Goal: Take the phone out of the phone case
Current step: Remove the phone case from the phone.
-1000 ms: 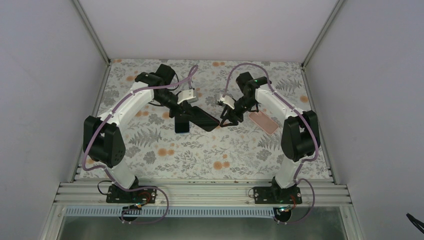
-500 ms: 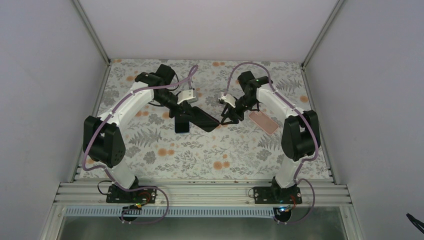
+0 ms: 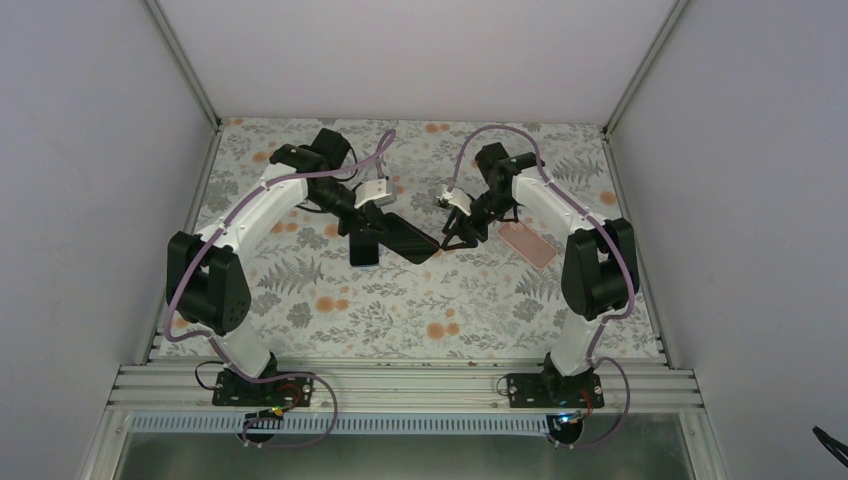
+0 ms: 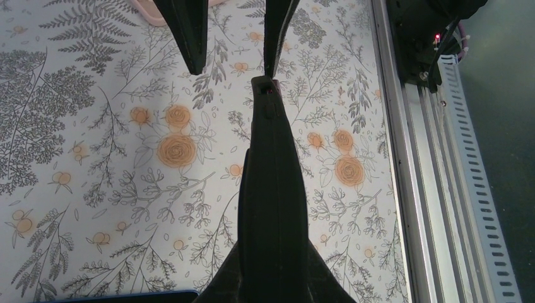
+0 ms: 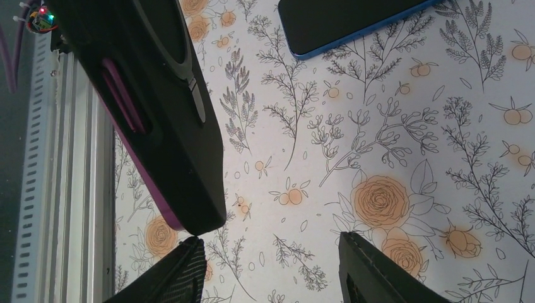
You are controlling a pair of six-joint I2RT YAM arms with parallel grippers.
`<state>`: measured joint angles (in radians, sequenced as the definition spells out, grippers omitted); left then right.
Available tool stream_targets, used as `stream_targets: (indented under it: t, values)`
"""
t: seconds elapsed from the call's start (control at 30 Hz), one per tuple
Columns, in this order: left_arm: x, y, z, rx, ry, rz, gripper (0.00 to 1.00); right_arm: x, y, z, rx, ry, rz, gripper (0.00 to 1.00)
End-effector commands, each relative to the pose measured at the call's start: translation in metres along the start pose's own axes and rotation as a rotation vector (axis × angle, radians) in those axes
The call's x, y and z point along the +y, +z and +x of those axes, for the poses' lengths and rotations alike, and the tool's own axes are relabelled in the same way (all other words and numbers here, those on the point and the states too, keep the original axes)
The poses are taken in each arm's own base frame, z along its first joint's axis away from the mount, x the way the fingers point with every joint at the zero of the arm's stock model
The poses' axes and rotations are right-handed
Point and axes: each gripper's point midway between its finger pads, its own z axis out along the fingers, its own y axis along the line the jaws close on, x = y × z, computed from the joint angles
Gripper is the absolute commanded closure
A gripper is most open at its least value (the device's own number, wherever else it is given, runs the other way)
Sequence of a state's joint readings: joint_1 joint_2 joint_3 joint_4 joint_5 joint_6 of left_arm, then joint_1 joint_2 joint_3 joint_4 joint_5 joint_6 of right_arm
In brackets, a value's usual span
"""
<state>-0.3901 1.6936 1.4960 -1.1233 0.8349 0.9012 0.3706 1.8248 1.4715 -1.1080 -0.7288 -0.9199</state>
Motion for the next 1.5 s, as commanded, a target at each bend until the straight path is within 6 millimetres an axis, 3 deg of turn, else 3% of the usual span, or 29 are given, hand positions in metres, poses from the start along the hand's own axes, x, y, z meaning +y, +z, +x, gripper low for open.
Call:
stream_targets:
  t: [0.0, 0.63, 0.93, 1.1, 1.47]
  values:
    - [-0.002, -0.006, -0.020, -0.071, 0.047, 0.012, 0.98, 0.005, -0.006, -0.006, -0.026, -0.016, -0.010, 0.47]
    - [0.000, -0.005, -0.021, -0.067, 0.041, 0.015, 0.98, 0.002, 0.001, -0.005, -0.024, -0.009, -0.020, 0.48]
    - [-0.017, -0.004, -0.028, -0.092, 0.039, 0.117, 0.98, -0.023, 0.004, -0.016, -0.041, -0.001, 0.074, 0.48]
    - [-0.019, -0.005, -0.032, -0.109, 0.049, 0.120, 0.98, -0.031, 0.004, -0.028, -0.051, -0.006, 0.103, 0.48]
    - [-0.029, -0.014, -0.042, -0.133, 0.096, 0.154, 0.98, -0.046, -0.014, -0.073, -0.179, -0.040, 0.251, 0.47]
